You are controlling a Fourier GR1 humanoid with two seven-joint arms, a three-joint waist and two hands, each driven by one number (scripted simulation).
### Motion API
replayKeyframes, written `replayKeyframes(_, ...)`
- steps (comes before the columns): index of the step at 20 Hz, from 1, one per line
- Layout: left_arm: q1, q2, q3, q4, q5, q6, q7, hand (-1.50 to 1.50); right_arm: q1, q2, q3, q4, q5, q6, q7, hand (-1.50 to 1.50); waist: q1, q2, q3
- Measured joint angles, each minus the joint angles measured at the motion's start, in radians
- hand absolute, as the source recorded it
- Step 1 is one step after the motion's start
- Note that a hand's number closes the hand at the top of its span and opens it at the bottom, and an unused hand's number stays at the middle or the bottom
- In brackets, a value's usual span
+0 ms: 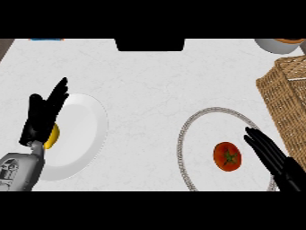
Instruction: Pick the tomato from the placemat and place it in the basket
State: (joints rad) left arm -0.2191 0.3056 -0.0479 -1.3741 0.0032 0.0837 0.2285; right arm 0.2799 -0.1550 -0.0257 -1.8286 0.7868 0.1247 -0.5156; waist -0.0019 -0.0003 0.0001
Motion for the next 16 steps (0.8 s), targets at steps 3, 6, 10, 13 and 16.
replayKeyframes(3, -0.008, -0.007, 0.022, 0.007, -0.014, -0.021, -0.004, 0.0, -0.026, 0.008, 0.008, 0.015, 0.01, 0.004, 0.016, -1.5, 0.0, 0.0, 0.0)
replayKeyframes(6, -0.009, -0.028, 0.031, 0.024, -0.039, -0.018, -0.018, 0.0, -0.018, 0.028, 0.036, 0.021, 0.046, -0.017, 0.032, -1.5, -0.001, 0.0, 0.0)
replayKeyframes(10, -0.016, -0.049, 0.042, 0.021, -0.056, -0.026, -0.005, 0.0, -0.027, 0.038, 0.05, 0.055, 0.066, -0.027, 0.043, -1.5, -0.001, 0.0, 0.0)
replayKeyframes(13, -0.011, -0.044, 0.063, 0.022, -0.059, -0.049, -0.012, 0.0, -0.056, 0.035, 0.05, 0.093, 0.075, -0.026, 0.052, -1.5, 0.0, 0.0, 0.0)
replayKeyframes(16, 0.024, -0.054, 0.064, -0.04, -0.07, -0.053, 0.011, 0.0, -0.071, 0.037, 0.055, 0.109, 0.077, -0.02, 0.066, -1.5, 0.001, 0.0, 0.0)
